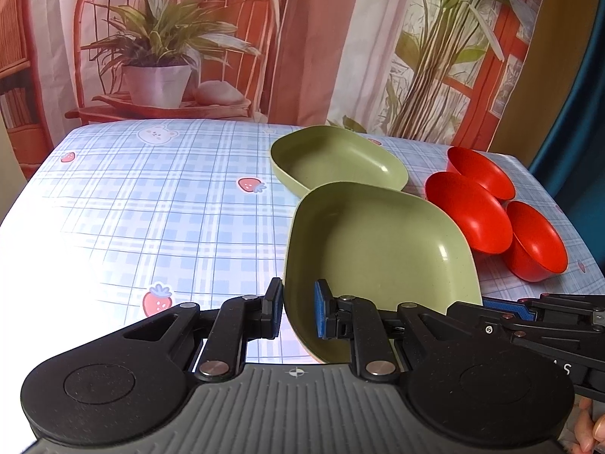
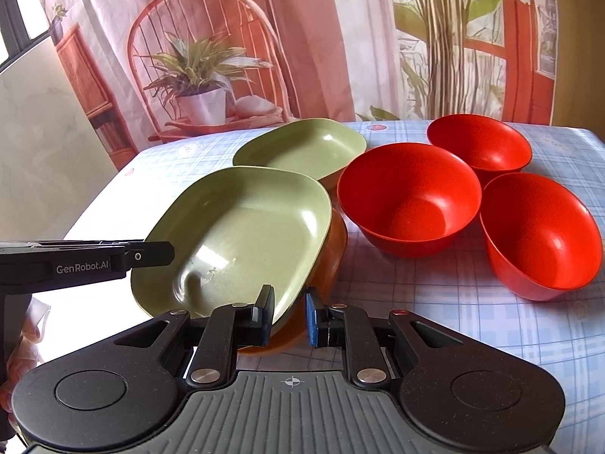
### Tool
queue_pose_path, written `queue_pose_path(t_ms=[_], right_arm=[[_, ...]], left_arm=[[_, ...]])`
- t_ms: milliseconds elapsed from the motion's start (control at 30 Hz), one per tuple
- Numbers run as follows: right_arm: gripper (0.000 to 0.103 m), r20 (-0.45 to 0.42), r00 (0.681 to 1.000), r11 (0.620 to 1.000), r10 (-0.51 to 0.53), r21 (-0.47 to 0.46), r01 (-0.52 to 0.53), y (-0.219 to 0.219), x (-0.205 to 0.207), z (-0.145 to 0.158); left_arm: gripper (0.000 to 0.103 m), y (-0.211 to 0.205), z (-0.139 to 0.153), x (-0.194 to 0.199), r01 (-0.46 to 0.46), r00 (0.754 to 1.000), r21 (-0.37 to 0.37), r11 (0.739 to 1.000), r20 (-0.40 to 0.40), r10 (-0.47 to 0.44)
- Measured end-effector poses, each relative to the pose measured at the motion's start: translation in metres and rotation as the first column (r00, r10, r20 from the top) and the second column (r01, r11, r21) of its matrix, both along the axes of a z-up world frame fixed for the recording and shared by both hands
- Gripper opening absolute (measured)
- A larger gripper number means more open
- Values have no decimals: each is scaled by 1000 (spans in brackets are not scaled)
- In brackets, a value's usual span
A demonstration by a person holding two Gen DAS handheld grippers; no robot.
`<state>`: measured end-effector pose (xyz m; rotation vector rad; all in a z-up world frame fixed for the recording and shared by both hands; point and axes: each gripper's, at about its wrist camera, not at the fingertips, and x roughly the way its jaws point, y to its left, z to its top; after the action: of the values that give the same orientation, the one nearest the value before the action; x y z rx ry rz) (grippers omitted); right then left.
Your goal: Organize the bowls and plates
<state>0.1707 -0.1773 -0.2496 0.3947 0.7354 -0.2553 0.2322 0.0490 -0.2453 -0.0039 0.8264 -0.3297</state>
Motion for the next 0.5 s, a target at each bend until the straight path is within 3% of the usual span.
queue_pose_path(t_ms=[500], right_arm=[[19,-10,1000,1000,-8,-13,8,-4,2,0]], left_arm=[[19,-8,-6,4,12,1000,31,999,-15,-12]])
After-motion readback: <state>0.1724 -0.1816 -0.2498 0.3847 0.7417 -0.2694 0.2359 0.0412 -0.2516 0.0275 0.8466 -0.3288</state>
